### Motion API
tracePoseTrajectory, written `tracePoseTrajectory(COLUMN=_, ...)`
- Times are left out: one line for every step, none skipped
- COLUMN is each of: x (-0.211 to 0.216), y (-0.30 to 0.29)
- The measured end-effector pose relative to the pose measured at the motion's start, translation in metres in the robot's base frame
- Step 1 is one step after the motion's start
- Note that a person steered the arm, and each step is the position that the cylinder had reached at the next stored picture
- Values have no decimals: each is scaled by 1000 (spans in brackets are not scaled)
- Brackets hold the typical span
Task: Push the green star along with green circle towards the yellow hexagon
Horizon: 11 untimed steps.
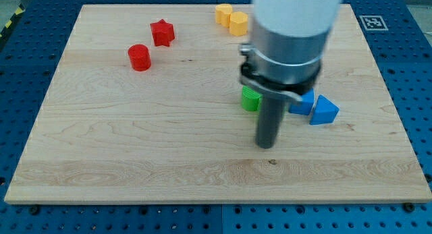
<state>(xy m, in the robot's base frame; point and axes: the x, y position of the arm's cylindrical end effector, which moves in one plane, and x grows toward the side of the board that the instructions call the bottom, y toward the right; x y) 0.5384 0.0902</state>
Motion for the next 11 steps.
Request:
tracePoseTrajectory(x=-9, y=31)
tracePoseTrajectory(x=-26, y=12)
tracePoseTrajectory(x=-44, y=-33)
tracePoseTrajectory(x=-56, y=-45)
tracePoseTrajectory(x=-62, y=-46)
tracePoseTrajectory(x=-73, y=-58)
tracePoseTrajectory(x=-86, y=-83)
tracePoseTrajectory(x=-97, y=-89)
tracePoseTrajectory(x=-101, y=-86)
tracePoseTrajectory(x=-109, y=-65)
tracePoseTrajectory(x=-131, y=-34)
